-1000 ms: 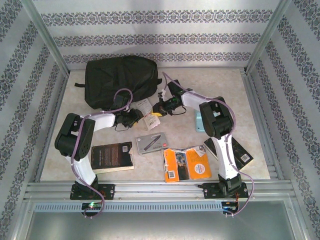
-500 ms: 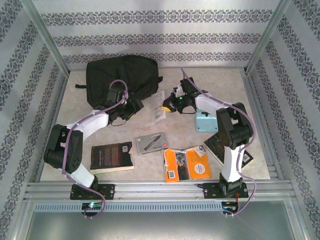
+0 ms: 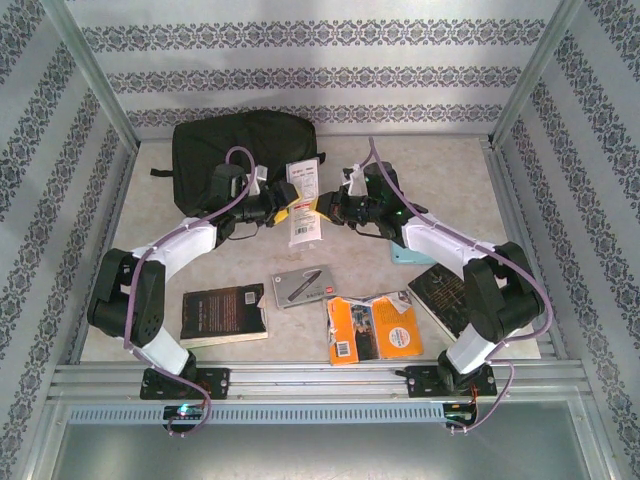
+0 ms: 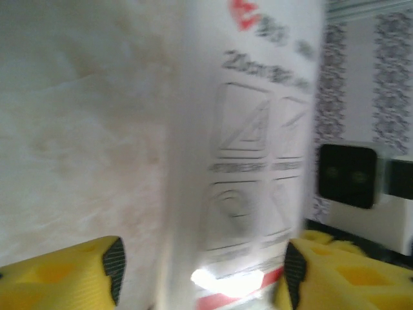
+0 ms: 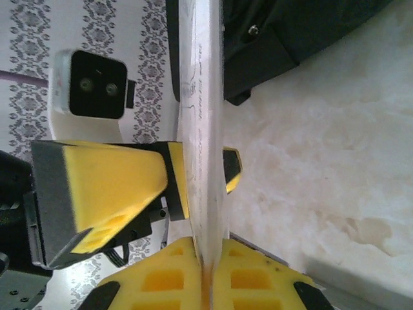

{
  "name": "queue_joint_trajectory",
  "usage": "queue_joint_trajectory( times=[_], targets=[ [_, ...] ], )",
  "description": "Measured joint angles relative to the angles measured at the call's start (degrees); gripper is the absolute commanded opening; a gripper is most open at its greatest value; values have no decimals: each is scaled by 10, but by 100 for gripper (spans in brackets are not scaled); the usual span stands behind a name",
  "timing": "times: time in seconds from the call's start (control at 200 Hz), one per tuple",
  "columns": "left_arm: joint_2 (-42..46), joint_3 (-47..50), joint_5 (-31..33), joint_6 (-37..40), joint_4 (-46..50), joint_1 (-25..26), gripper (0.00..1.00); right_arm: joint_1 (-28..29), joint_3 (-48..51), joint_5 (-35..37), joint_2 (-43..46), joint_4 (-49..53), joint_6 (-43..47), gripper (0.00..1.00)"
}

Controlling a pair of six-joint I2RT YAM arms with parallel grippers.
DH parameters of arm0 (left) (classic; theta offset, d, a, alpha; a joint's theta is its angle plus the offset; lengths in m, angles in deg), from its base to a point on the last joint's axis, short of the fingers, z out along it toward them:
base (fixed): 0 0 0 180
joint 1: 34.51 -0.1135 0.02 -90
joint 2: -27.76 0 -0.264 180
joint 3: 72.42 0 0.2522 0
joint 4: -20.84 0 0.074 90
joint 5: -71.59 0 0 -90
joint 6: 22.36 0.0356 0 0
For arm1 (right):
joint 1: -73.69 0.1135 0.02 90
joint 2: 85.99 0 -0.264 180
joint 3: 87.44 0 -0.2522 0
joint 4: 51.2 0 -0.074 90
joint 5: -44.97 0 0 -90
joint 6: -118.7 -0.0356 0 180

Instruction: Pack the student bag

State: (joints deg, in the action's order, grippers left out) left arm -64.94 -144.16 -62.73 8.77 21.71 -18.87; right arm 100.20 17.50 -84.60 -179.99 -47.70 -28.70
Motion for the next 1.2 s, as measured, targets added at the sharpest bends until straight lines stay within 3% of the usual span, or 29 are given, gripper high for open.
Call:
queue_joint_trajectory(
  times=[0.155, 0.375, 0.42, 0.535, 0.64, 1.204],
  targets=[
    [-15, 18, -23, -54, -97, -5, 29, 0, 11, 6, 3, -43, -27, 0],
    [-25, 31, -37, -104, -177, -12, 0, -2, 23, 23, 5, -57, -47, 0],
    [-25, 33, -38, -111, -189, -13, 0, -2, 23, 25, 6, -63, -50, 4],
    [-28, 37, -50, -125, -219, -14, 0, -2, 24, 27, 12, -63, -54, 24],
    [-28, 38, -61, -135, -242, -14, 0, -1, 27, 26, 14, -68, -53, 34],
    [-29, 54, -78, -169, -317, -10, 0, -20, 50, -34, -19, -254, -177, 31]
  ],
)
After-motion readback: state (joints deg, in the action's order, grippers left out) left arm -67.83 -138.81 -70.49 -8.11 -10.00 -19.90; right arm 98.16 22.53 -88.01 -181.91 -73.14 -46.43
